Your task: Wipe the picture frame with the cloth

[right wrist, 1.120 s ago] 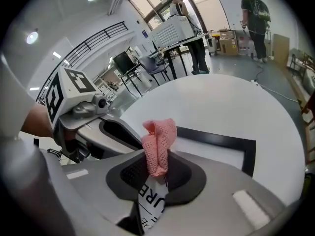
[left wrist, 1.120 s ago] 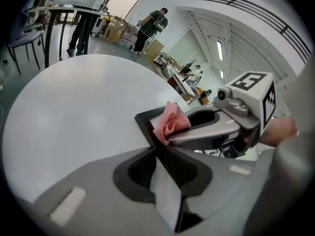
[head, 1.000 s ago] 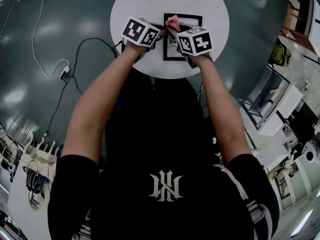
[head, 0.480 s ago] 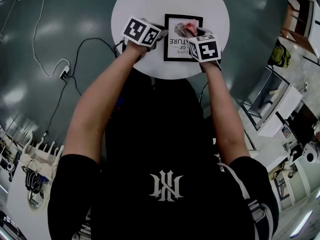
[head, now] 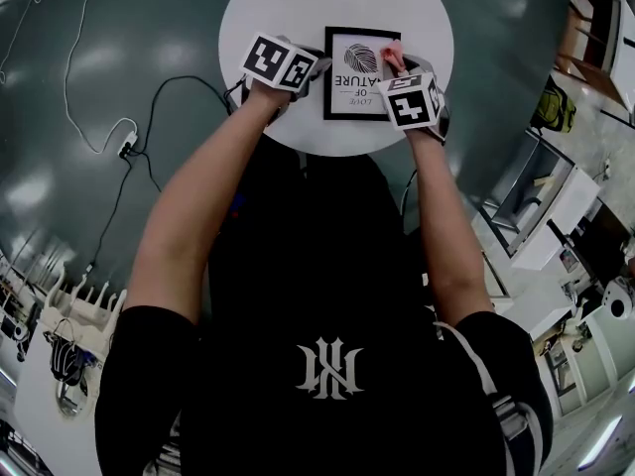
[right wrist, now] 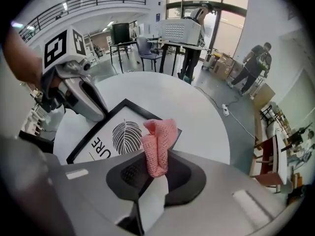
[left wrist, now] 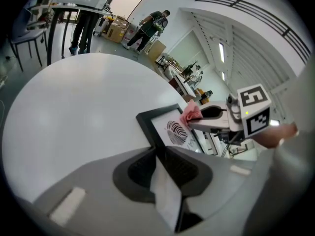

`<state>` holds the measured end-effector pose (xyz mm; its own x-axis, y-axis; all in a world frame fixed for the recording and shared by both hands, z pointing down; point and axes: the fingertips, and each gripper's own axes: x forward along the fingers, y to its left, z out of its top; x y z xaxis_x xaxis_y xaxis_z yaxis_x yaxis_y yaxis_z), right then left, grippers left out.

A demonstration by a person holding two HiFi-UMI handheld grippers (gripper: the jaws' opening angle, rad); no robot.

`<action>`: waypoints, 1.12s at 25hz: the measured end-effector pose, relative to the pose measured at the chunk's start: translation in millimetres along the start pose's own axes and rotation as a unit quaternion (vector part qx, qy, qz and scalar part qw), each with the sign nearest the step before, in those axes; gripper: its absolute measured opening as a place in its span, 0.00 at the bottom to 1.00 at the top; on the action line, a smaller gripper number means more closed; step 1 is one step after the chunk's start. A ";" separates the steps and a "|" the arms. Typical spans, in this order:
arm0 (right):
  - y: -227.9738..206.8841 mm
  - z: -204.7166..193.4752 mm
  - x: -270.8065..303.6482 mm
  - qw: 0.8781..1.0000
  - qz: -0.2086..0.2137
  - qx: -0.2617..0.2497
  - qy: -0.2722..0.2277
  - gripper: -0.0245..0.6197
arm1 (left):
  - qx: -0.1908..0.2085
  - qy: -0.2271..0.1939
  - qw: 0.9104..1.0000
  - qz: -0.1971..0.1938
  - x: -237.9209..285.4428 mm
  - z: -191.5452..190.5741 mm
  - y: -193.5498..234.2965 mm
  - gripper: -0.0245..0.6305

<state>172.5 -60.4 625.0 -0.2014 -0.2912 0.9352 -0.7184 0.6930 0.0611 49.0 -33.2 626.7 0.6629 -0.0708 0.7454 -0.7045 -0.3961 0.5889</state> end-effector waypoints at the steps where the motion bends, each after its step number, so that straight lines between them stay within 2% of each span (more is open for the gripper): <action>1: -2.8 -1.3 -0.6 1.000 -0.001 0.010 -0.002 0.14 | -0.001 -0.001 1.000 0.000 0.2 -0.1 0.1 0.14; 4: -17.4 -10.9 -6.2 0.999 -0.020 0.034 0.011 0.14 | -0.003 0.000 1.000 -0.001 1.0 -0.1 -0.3 0.14; 6: -22.8 -17.5 -10.7 0.997 -0.011 0.076 0.013 0.14 | -0.006 0.001 1.000 -0.001 0.3 -0.5 0.6 0.14; 8: -14.4 -7.9 -18.4 0.988 0.047 0.143 -0.029 0.14 | -0.010 0.000 1.000 -0.004 0.8 -0.6 0.9 0.14; 10: 10.2 13.5 -26.6 0.969 0.132 0.193 -0.076 0.14 | -0.011 -0.002 1.000 -0.007 2.8 0.2 1.5 0.14; 12: 41.9 30.2 -27.6 0.950 0.204 0.220 -0.088 0.14 | -0.012 -0.003 1.000 -0.005 2.6 0.0 2.3 0.14; 14: 66.6 36.7 -23.4 0.943 0.232 0.226 -0.079 0.14 | -0.013 -0.003 1.000 -0.004 1.8 0.1 -0.1 0.14; 19: 102.2 37.2 -1.4 0.956 0.214 0.192 -0.052 0.14 | -0.012 -0.004 1.000 -0.004 1.0 -0.4 -2.7 0.14; 28: 97.1 27.0 3.5 0.982 0.161 0.097 -0.027 0.14 | -0.020 -0.010 1.000 -0.004 -0.1 -1.8 -2.1 0.14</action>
<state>84.0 -12.0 624.9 -0.4707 -0.1165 0.8746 -0.7240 0.6175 -0.3074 49.9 -30.8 625.9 0.6731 -0.0869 0.7344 -0.7085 -0.3605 0.6067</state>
